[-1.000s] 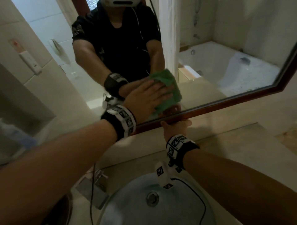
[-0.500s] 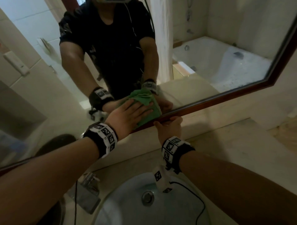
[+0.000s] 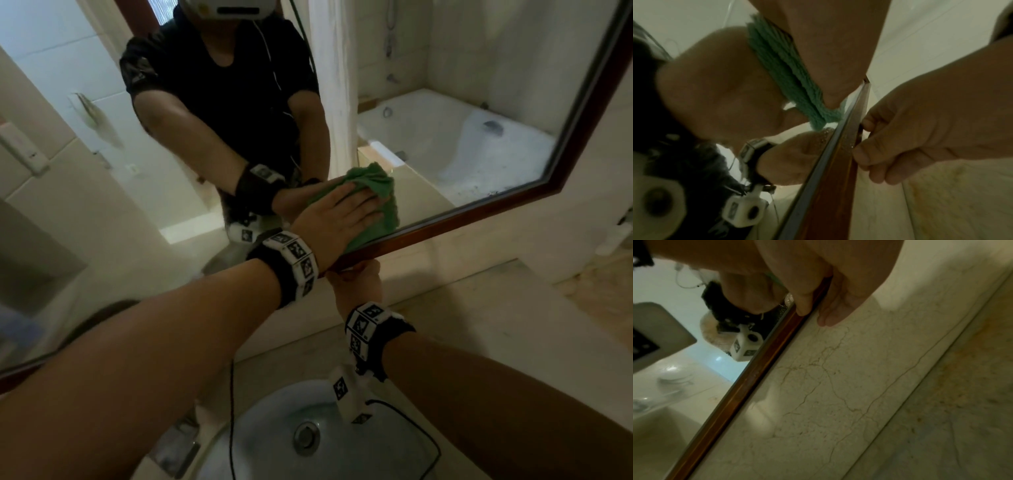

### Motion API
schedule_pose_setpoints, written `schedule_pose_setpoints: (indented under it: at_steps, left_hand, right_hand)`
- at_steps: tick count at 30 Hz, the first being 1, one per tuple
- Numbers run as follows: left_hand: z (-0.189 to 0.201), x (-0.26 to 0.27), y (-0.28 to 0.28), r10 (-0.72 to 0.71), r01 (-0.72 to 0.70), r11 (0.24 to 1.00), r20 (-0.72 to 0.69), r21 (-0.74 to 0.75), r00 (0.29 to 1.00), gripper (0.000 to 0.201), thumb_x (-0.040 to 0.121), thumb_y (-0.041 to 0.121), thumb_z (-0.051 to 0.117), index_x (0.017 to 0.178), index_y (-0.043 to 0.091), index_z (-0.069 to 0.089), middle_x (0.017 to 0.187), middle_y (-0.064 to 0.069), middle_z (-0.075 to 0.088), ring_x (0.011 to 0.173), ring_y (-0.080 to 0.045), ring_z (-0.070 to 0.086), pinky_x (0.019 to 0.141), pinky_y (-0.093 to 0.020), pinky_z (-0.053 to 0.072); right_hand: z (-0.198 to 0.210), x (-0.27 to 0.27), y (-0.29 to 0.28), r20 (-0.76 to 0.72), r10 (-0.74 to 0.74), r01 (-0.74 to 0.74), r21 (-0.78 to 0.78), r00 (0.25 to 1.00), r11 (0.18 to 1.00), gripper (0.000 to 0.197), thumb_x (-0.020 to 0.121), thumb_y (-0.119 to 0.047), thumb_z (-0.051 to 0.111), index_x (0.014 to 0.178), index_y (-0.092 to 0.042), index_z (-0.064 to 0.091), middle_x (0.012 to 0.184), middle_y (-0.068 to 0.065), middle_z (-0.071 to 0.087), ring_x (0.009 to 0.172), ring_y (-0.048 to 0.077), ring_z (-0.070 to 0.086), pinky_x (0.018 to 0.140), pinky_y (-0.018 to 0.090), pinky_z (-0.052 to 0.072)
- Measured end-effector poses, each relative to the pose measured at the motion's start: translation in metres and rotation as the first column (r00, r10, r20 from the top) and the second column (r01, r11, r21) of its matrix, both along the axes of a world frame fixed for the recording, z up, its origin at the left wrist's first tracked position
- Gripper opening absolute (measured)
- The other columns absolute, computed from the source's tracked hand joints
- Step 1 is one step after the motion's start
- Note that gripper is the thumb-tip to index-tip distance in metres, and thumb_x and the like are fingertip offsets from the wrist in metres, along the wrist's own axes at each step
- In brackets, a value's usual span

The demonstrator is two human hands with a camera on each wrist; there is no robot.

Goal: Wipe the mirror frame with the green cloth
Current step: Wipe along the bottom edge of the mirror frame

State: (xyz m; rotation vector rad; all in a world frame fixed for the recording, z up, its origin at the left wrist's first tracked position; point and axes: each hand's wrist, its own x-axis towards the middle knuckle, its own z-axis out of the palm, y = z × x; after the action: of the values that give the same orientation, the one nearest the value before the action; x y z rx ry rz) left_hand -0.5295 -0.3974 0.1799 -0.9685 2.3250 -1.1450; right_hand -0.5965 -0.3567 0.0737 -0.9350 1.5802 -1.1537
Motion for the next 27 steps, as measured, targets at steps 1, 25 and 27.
schedule_pose_setpoints:
  at_steps: [1, 25, 27]
  left_hand:
    - [0.001, 0.008, 0.002, -0.004, 0.004, 1.0, -0.005, -0.003, 1.0, 0.064, 0.097, 0.035, 0.031, 0.152, 0.018, 0.004, 0.16, -0.004, -0.003, 0.146, -0.027, 0.001, 0.114, -0.043, -0.012]
    - [-0.014, -0.004, -0.001, 0.016, -0.053, 0.982, 0.199, 0.183, 0.98, 0.062, 0.1, 0.038, 0.025, 0.152, 0.019, 0.0, 0.16, -0.002, -0.005, 0.146, -0.024, -0.005, 0.113, -0.041, -0.017]
    - [-0.013, -0.017, -0.001, 0.034, -0.05, 0.989, 0.122, 0.138, 0.992, 0.06, 0.099, 0.039, 0.026, 0.152, 0.019, 0.008, 0.16, 0.0, 0.0, 0.146, -0.018, -0.005, 0.115, -0.038, -0.015]
  right_hand:
    - [0.001, -0.002, -0.001, -0.002, -0.008, 0.008, -0.002, 1.0, 1.0, 0.042, 0.081, -0.023, 0.075, 0.103, -0.013, 0.04, 0.097, 0.005, 0.062, 0.085, 0.024, 0.059, 0.069, 0.027, 0.042]
    - [0.006, -0.017, -0.013, -0.012, -0.012, 0.013, 0.099, 1.0, 0.995, 0.046, 0.081, -0.022, 0.073, 0.116, -0.007, 0.047, 0.112, 0.013, 0.064, 0.1, 0.033, 0.062, 0.088, 0.047, 0.053]
    - [0.005, -0.019, -0.015, -0.004, 0.009, -0.009, 0.116, 1.0, 0.993, 0.045, 0.081, -0.021, 0.072, 0.116, -0.006, 0.048, 0.114, 0.013, 0.064, 0.102, 0.033, 0.061, 0.089, 0.045, 0.052]
